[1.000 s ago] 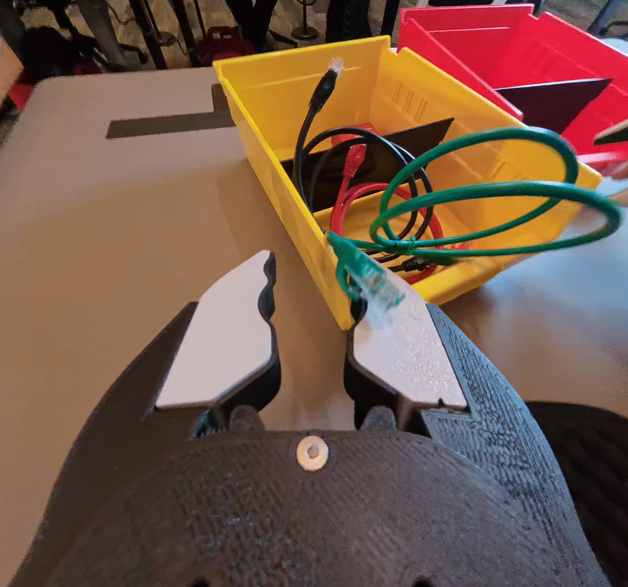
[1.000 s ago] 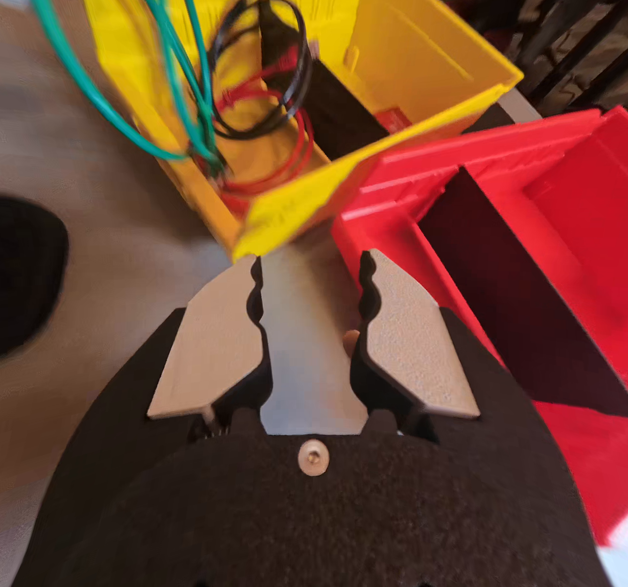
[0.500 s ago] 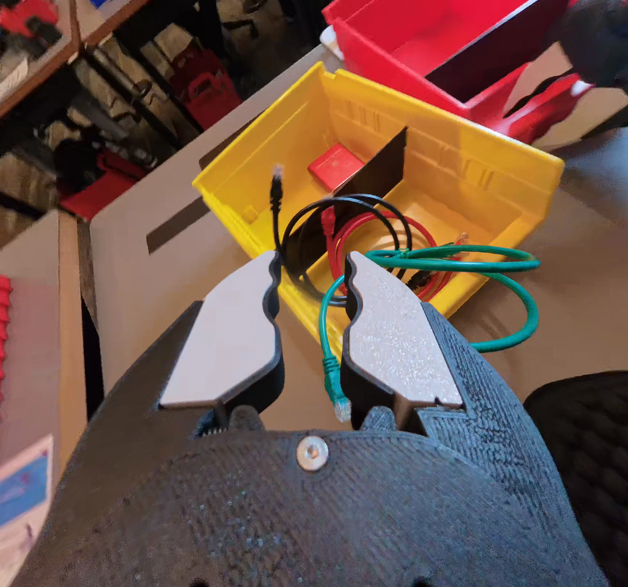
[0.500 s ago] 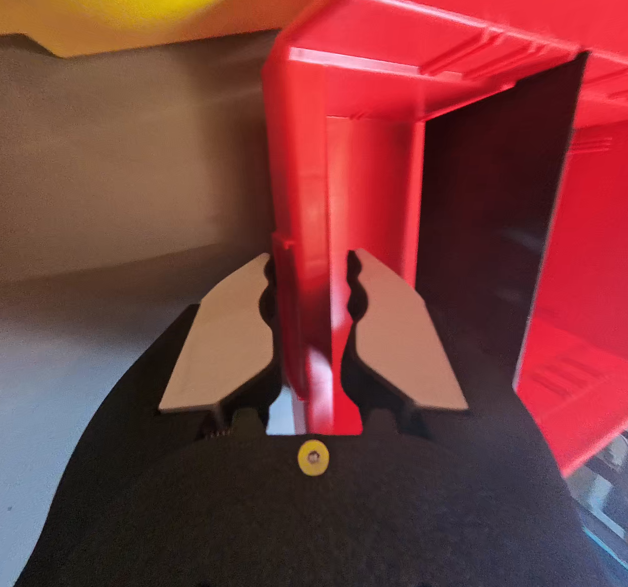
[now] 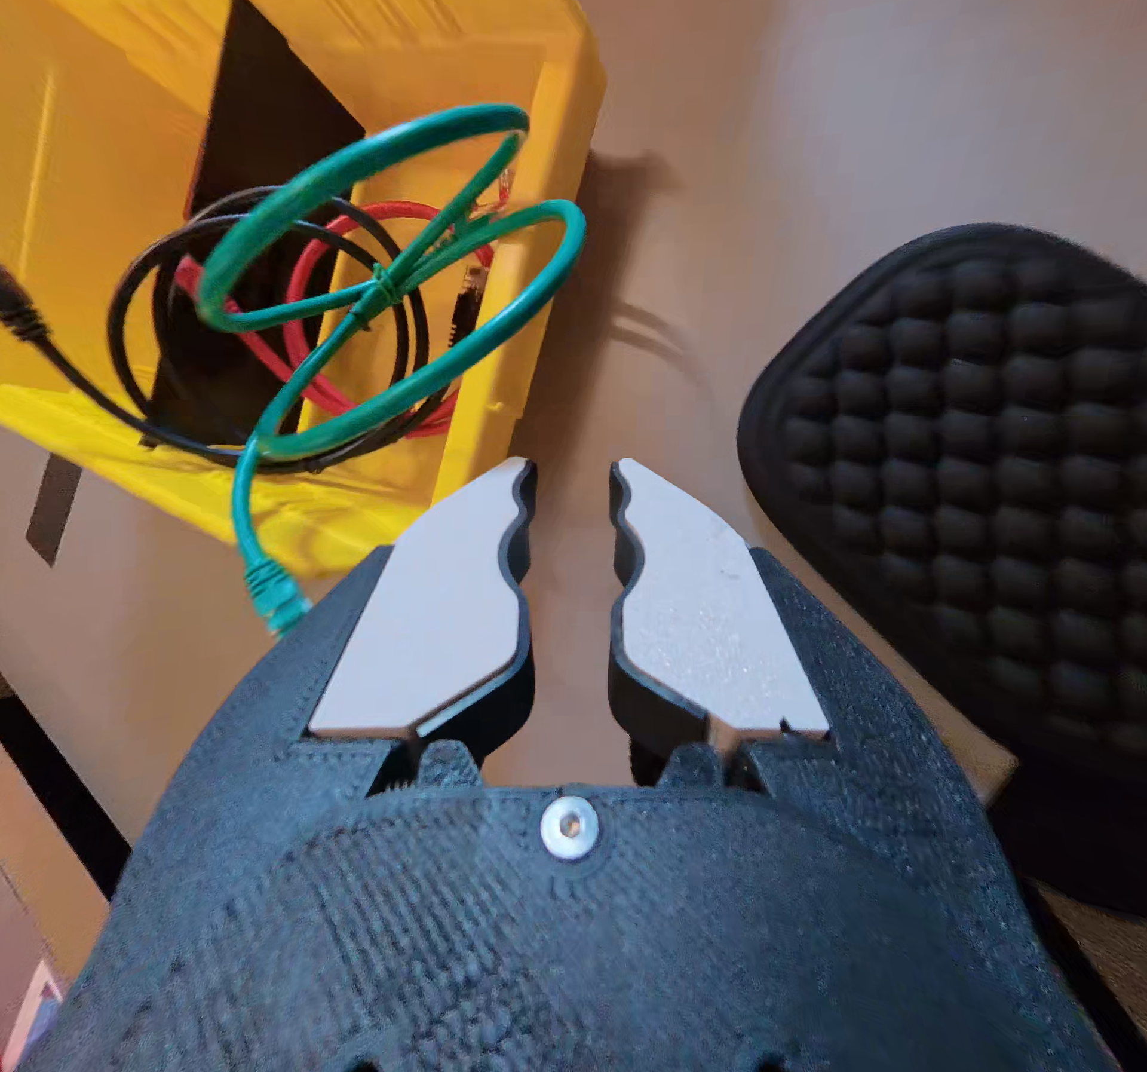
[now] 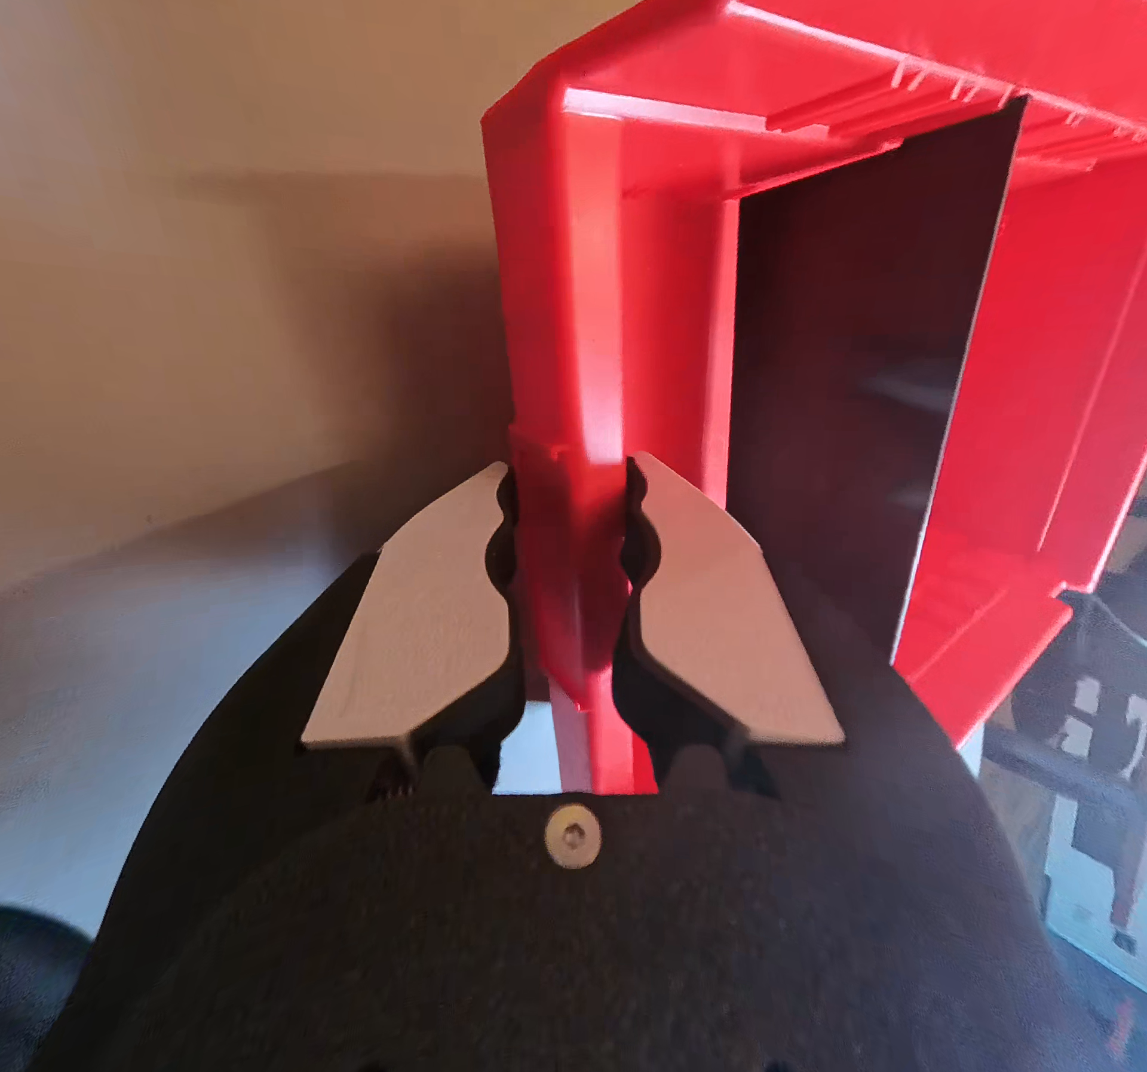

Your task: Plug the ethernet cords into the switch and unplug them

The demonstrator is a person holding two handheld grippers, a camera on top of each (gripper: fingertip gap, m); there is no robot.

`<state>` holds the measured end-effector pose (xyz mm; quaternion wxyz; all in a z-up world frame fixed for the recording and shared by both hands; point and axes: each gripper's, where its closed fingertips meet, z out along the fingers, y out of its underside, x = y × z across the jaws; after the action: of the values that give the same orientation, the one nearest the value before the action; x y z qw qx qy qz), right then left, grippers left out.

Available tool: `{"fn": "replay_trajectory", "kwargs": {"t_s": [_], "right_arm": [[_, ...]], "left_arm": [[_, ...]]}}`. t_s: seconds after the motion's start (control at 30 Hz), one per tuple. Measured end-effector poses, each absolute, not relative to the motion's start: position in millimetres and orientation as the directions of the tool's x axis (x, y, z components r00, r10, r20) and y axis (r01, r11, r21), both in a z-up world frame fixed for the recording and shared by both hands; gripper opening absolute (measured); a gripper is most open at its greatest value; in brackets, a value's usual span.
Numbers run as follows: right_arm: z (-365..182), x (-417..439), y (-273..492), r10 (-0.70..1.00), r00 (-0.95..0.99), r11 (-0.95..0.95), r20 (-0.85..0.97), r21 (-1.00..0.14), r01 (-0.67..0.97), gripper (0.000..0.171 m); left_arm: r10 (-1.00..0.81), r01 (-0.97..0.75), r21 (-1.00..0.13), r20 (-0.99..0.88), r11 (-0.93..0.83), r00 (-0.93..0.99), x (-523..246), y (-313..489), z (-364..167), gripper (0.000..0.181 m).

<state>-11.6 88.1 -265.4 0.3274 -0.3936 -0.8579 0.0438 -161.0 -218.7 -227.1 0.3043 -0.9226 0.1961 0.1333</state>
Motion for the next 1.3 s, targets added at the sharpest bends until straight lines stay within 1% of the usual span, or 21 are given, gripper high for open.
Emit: {"fn": "replay_trajectory", "kwargs": {"t_s": [0.03, 0.1, 0.17, 0.23, 0.33, 0.37, 0.43, 0.5, 0.53, 0.63, 0.73, 0.8, 0.87, 0.9, 0.97, 1.0, 1.07, 1.13, 1.2, 1.23, 1.3], "right_arm": [[-266.8, -2.1, 92.1, 0.703, -0.467, 0.682, 0.537, -0.324, 0.655, 0.031], [-269.4, 15.5, 99.3, 0.701, -0.457, 0.675, 0.548, -0.300, 0.674, 0.032], [-271.3, 30.3, 106.6, 0.701, -0.446, 0.663, 0.556, -0.279, 0.695, 0.032], [-273.1, 42.1, 115.3, 0.708, -0.427, 0.644, 0.562, -0.266, 0.717, 0.032], [-274.5, 55.4, 132.3, 0.728, -0.376, 0.597, 0.573, -0.260, 0.759, 0.032], [-274.8, 58.8, 138.7, 0.736, -0.355, 0.576, 0.577, -0.257, 0.776, 0.032], [-276.7, 63.8, 149.5, 0.738, -0.332, 0.551, 0.588, -0.241, 0.799, 0.032], [-279.9, 66.1, 159.8, 0.731, -0.324, 0.535, 0.601, -0.210, 0.818, 0.032], [-280.2, 64.5, 165.3, 0.731, -0.304, 0.522, 0.611, -0.213, 0.826, 0.033], [-275.1, 57.1, 174.7, 0.752, -0.213, 0.465, 0.624, -0.273, 0.842, 0.038], [-254.0, 39.9, 143.2, 0.836, -0.136, 0.428, 0.531, -0.477, 0.768, 0.044], [-235.0, 29.3, 115.4, 0.873, -0.115, 0.415, 0.473, -0.600, 0.684, 0.046], [-222.9, 23.2, 90.1, 0.900, -0.119, 0.401, 0.420, -0.685, 0.609, 0.045], [-220.8, 21.4, 81.4, 0.908, -0.124, 0.393, 0.400, -0.709, 0.586, 0.045], [-223.8, 17.9, 71.4, 0.918, -0.139, 0.383, 0.372, -0.732, 0.563, 0.042], [-226.6, 15.3, 68.9, 0.920, -0.144, 0.381, 0.365, -0.741, 0.553, 0.040], [-233.9, 10.1, 65.7, 0.924, -0.149, 0.374, 0.352, -0.751, 0.544, 0.039], [-238.6, 6.1, 61.6, 0.926, -0.153, 0.371, 0.345, -0.762, 0.530, 0.038], [-240.9, 4.3, 59.9, 0.921, -0.151, 0.383, 0.359, -0.769, 0.512, 0.036], [-242.1, 4.5, 60.1, 0.917, -0.151, 0.394, 0.370, -0.768, 0.506, 0.035], [-243.4, 6.0, 62.8, 0.911, -0.141, 0.405, 0.388, -0.769, 0.494, 0.033]], "left_arm": [[-0.273, -0.457, -0.503, -0.397, -0.734, 0.876, -161.9, -209.9, -236.5, 0.027], [-0.218, -0.500, -0.471, -0.532, -0.727, 0.818, -175.2, -188.5, -243.0, 0.034], [-0.217, -0.535, -0.393, -0.617, -0.748, 0.756, -188.1, -172.9, -249.3, 0.044], [-0.272, -0.549, -0.339, -0.602, -0.764, 0.751, -189.9, -159.1, -262.4, 0.047], [-0.358, -0.579, -0.237, -0.590, -0.780, 0.724, -199.6, -145.8, -281.2, 0.039], [-0.392, -0.592, -0.223, -0.566, -0.774, 0.725, -197.8, -142.5, -286.2, 0.032], [-0.430, -0.618, -0.224, -0.544, -0.753, 0.721, -196.0, -134.8, -287.6, 0.030], [-0.468, -0.615, -0.219, -0.475, -0.757, 0.745, -194.3, -133.9, -289.4, 0.029], [-0.479, -0.618, -0.225, -0.457, -0.753, 0.750, -194.0, -131.8, -289.7, 0.029], [-0.480, -0.627, -0.224, -0.472, -0.747, 0.740, -202.2, -123.6, -289.6, 0.029], [-0.448, -0.606, -0.271, -0.468, -0.748, 0.762, -211.2, -116.7, -289.2, 0.030], [-0.421, -0.564, -0.318, -0.418, -0.762, 0.805, -208.8, -116.9, -286.6, 0.029], [-0.398, -0.541, -0.391, -0.390, -0.744, 0.830, -201.1, -114.6, -273.7, 0.030], [-0.392, -0.532, -0.424, -0.375, -0.733, 0.840, -197.1, -113.9, -265.8, 0.030], [-0.371, -0.494, -0.470, -0.334, -0.732, 0.867, -194.0, -111.7, -250.3, 0.029], [-0.349, -0.469, -0.492, -0.320, -0.733, 0.881, -196.1, -108.1, -241.3, 0.026], [-0.332, -0.409, -0.513, -0.238, -0.755, 0.913, -198.9, -101.4, -227.4, 0.023], [-0.260, -0.346, -0.546, -0.231, -0.763, 0.938, -216.9, -82.5, -208.8, 0.016], [-0.198, -0.254, -0.591, -0.159, -0.766, 0.967, -229.9, -60.9, -193.3, 0.014], [-0.167, -0.210, -0.589, -0.129, -0.780, 0.978, -237.9, -52.1, -190.5, 0.015], [-0.159, -0.171, -0.521, -0.070, -0.836, 0.985, -246.2, -44.4, -194.8, 0.016]]}}
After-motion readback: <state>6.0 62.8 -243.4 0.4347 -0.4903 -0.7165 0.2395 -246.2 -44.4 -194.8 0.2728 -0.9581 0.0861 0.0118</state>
